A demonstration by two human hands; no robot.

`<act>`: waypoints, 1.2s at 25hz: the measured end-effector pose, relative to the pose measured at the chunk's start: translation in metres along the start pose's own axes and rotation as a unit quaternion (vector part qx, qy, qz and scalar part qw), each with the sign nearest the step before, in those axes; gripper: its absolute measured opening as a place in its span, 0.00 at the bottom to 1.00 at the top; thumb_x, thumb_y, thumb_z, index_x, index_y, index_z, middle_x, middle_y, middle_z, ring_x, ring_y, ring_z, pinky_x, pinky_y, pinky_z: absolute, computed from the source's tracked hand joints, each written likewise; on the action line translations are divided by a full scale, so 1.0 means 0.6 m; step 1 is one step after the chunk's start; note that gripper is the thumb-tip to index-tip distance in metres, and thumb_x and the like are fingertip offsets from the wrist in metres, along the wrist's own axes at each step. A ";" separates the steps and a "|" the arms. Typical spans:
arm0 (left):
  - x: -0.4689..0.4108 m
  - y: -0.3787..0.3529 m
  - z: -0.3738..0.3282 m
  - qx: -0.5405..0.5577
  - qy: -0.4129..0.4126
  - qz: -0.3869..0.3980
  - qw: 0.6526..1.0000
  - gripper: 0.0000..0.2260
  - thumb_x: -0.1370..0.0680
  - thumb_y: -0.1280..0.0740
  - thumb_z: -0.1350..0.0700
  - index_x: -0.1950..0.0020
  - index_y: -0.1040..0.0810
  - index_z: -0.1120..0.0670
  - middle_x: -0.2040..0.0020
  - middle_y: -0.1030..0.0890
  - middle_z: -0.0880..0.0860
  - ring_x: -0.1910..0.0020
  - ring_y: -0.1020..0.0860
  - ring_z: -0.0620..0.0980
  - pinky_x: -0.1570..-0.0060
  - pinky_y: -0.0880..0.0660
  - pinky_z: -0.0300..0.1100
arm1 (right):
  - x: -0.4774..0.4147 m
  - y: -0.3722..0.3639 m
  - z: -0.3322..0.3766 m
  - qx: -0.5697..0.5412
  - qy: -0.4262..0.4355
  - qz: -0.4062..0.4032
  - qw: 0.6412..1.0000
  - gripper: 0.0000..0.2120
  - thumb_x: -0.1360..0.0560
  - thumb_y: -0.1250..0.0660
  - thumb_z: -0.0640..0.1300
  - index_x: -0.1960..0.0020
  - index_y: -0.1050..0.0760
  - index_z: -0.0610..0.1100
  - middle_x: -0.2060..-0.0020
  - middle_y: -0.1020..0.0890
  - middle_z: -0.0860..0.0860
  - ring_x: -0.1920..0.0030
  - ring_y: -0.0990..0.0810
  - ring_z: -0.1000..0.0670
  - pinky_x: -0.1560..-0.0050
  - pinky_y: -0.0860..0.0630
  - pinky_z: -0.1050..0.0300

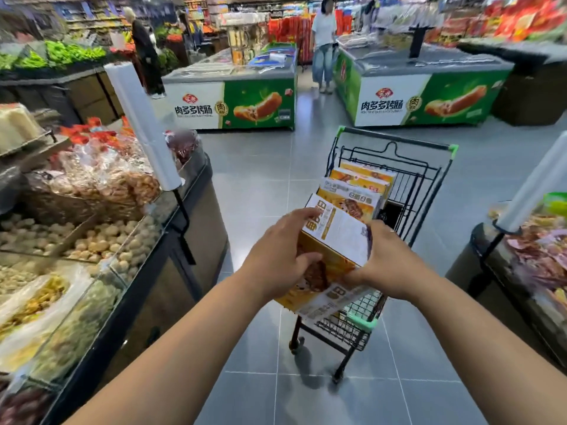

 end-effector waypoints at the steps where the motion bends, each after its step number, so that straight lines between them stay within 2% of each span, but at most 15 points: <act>1: -0.032 0.007 0.017 0.005 -0.014 0.007 1.000 0.32 0.25 0.29 0.54 0.27 0.42 0.41 0.31 0.29 0.46 0.35 0.28 0.49 0.35 0.31 0.46 | -0.021 -0.002 0.003 -0.031 -0.010 -0.018 0.999 0.41 0.43 0.20 0.50 0.37 0.38 0.49 0.49 0.26 0.53 0.53 0.24 0.53 0.58 0.24 0.57; 3: -0.089 0.014 0.050 0.020 -0.027 0.026 0.999 0.34 0.26 0.28 0.52 0.27 0.45 0.40 0.30 0.29 0.44 0.35 0.28 0.48 0.36 0.31 0.44 | -0.059 -0.004 0.006 -0.079 -0.029 -0.039 0.996 0.39 0.41 0.19 0.45 0.38 0.38 0.49 0.51 0.26 0.56 0.54 0.25 0.56 0.61 0.26 0.60; 7: -0.185 -0.006 0.103 0.028 -0.031 0.059 0.997 0.33 0.25 0.29 0.49 0.25 0.43 0.41 0.29 0.30 0.44 0.35 0.27 0.46 0.39 0.31 0.38 | -0.135 0.003 -0.022 -0.133 -0.071 -0.054 0.987 0.40 0.41 0.18 0.46 0.37 0.39 0.52 0.49 0.25 0.55 0.54 0.23 0.54 0.61 0.25 0.59; 11: -0.282 -0.046 0.168 0.045 0.009 0.069 0.997 0.30 0.24 0.30 0.47 0.26 0.39 0.41 0.31 0.29 0.46 0.38 0.26 0.47 0.38 0.27 0.45 | -0.225 0.015 -0.076 -0.228 -0.095 -0.056 0.968 0.44 0.41 0.17 0.43 0.33 0.39 0.50 0.47 0.25 0.56 0.50 0.21 0.52 0.53 0.21 0.55; 13: -0.333 -0.063 0.190 0.050 0.018 0.073 0.996 0.29 0.24 0.30 0.46 0.27 0.39 0.37 0.34 0.28 0.45 0.40 0.27 0.45 0.39 0.27 0.46 | -0.277 0.025 -0.102 -0.271 -0.105 -0.054 0.955 0.44 0.41 0.18 0.40 0.32 0.39 0.49 0.46 0.25 0.55 0.51 0.19 0.51 0.56 0.22 0.57; 15: -0.387 -0.079 0.209 0.058 0.037 0.063 0.996 0.28 0.26 0.30 0.44 0.29 0.37 0.33 0.37 0.28 0.45 0.39 0.28 0.48 0.38 0.27 0.51 | -0.329 0.036 -0.130 -0.317 -0.113 -0.044 0.941 0.43 0.40 0.19 0.37 0.33 0.38 0.48 0.46 0.23 0.53 0.55 0.17 0.51 0.61 0.21 0.60; 17: -0.438 -0.093 0.227 0.044 0.083 0.052 0.994 0.29 0.30 0.30 0.37 0.31 0.35 0.33 0.36 0.27 0.47 0.37 0.28 0.53 0.37 0.29 0.56 | -0.372 0.048 -0.147 -0.337 -0.112 -0.047 0.934 0.41 0.40 0.20 0.36 0.34 0.38 0.48 0.47 0.23 0.52 0.59 0.16 0.53 0.66 0.22 0.64; 19: -0.488 -0.107 0.248 0.037 0.141 0.039 0.989 0.34 0.38 0.31 0.27 0.33 0.34 0.31 0.35 0.27 0.48 0.36 0.27 0.53 0.37 0.28 0.57 | -0.415 0.059 -0.164 -0.347 -0.113 -0.039 0.930 0.43 0.41 0.20 0.37 0.33 0.38 0.47 0.47 0.23 0.51 0.59 0.16 0.53 0.66 0.22 0.65; 21: -0.528 -0.122 0.266 0.109 0.181 0.028 0.977 0.36 0.41 0.28 0.27 0.35 0.32 0.32 0.34 0.30 0.50 0.38 0.25 0.53 0.40 0.24 0.54 | -0.455 0.064 -0.188 -0.368 -0.123 -0.025 0.922 0.48 0.45 0.20 0.40 0.30 0.39 0.47 0.43 0.23 0.49 0.54 0.16 0.50 0.62 0.20 0.61; 24: -0.572 -0.138 0.284 0.140 0.192 0.021 0.971 0.34 0.36 0.23 0.38 0.32 0.29 0.41 0.34 0.32 0.52 0.40 0.24 0.52 0.40 0.23 0.49 | -0.497 0.063 -0.207 -0.383 -0.134 -0.009 0.914 0.47 0.43 0.20 0.40 0.29 0.41 0.49 0.41 0.24 0.46 0.53 0.15 0.48 0.59 0.19 0.58; 27: -0.619 -0.152 0.303 0.133 0.178 0.023 0.975 0.41 0.44 0.24 0.31 0.34 0.27 0.42 0.35 0.28 0.52 0.42 0.23 0.50 0.43 0.21 0.48 | -0.535 0.050 -0.224 -0.368 -0.150 0.004 0.918 0.45 0.38 0.20 0.41 0.29 0.43 0.52 0.40 0.25 0.49 0.52 0.16 0.50 0.58 0.19 0.59; 29: -0.649 -0.161 0.319 0.132 0.167 0.028 0.977 0.44 0.47 0.24 0.29 0.35 0.26 0.43 0.36 0.27 0.51 0.42 0.23 0.49 0.44 0.21 0.49 | -0.556 0.036 -0.233 -0.295 -0.174 -0.017 0.940 0.53 0.44 0.18 0.53 0.26 0.44 0.53 0.36 0.28 0.50 0.43 0.21 0.48 0.43 0.21 0.49; 30: -0.663 -0.163 0.321 0.128 0.163 0.038 0.978 0.42 0.46 0.22 0.32 0.35 0.25 0.43 0.35 0.29 0.51 0.41 0.24 0.48 0.43 0.22 0.48 | -0.565 0.028 -0.232 -0.254 -0.182 -0.030 0.949 0.58 0.48 0.19 0.59 0.25 0.45 0.55 0.35 0.30 0.51 0.38 0.25 0.47 0.37 0.26 0.45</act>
Point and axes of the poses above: each hand's wrist, its own x-axis away from the middle knuckle, its own y-axis out of the back of the hand, z = x × y, the point moved 1 cm from there along -x, towards the middle knuckle
